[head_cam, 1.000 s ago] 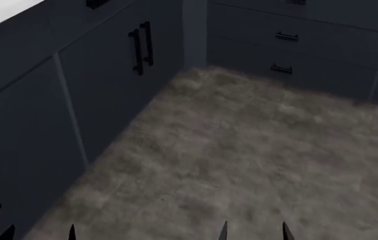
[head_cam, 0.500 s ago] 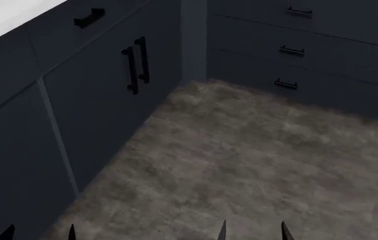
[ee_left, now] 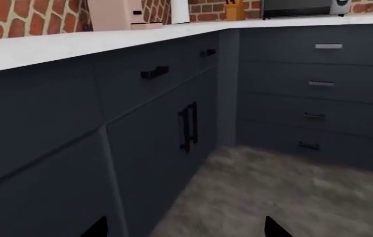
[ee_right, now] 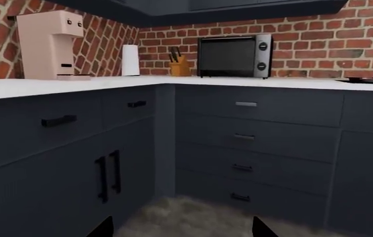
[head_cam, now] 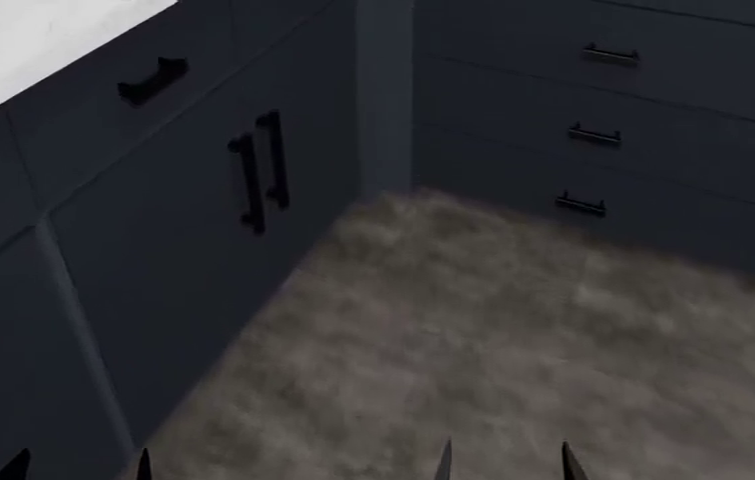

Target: Navigate to the shelves.

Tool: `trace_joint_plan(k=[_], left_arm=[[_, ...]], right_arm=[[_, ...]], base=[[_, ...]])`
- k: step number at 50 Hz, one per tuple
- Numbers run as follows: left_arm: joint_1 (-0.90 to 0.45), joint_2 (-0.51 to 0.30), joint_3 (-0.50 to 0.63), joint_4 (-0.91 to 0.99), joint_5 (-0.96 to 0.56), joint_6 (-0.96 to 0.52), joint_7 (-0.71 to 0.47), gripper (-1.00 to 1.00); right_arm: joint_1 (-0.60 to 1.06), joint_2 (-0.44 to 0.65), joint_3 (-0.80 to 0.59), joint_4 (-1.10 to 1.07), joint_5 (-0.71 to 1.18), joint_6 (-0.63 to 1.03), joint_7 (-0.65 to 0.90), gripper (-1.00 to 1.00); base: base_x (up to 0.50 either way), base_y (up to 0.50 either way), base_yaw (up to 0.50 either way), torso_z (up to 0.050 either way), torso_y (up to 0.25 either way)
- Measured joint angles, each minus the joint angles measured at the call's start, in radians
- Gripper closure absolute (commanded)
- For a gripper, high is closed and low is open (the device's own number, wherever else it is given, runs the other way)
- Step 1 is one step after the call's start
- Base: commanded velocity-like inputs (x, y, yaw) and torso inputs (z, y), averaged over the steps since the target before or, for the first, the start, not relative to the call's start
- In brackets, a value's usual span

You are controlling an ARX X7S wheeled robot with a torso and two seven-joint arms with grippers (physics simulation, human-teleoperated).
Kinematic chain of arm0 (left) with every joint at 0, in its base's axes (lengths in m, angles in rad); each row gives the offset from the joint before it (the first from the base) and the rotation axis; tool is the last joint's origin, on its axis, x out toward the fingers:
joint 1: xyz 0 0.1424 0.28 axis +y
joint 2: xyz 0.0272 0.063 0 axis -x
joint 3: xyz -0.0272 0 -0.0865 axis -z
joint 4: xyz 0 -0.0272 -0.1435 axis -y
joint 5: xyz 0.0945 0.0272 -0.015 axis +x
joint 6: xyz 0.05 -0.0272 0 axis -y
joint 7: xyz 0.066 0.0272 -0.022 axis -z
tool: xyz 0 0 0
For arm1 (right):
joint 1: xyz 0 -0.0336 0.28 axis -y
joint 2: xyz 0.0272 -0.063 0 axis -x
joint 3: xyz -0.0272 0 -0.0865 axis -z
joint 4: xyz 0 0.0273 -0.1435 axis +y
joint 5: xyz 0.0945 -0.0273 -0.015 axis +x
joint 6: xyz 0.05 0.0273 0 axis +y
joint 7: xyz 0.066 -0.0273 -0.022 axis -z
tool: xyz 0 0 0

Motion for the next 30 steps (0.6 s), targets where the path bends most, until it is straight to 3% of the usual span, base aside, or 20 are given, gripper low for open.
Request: trace_joint_plan(k=[10,24,30], left_arm=[[-0.001,-0.003,0.002,0.002,-0.004,-0.001,-0.003,-1.00],[-0.003,-0.006,0.007,-0.001,-0.007,-0.001,-0.008,-1.00],[-0.006,-0.008,0.008,-0.005,-0.008,0.001,-0.010,-1.00]], right_arm=[[0.005,0.001,-0.003,0.001,0.004,0.008,0.007,-1.00],[0.013,-0.002,0.001,0.011,0.005,0.005,0.028,-1.00],[0.018,-0.004,0.001,0.016,0.001,0.007,0.038,-1.00]], base=[[0.25,-0.34,0.00,0.000,0.000],[0.00,0.00,0.00,0.000,0.001],[-0.06,0.13,-0.46,0.000,0.000]])
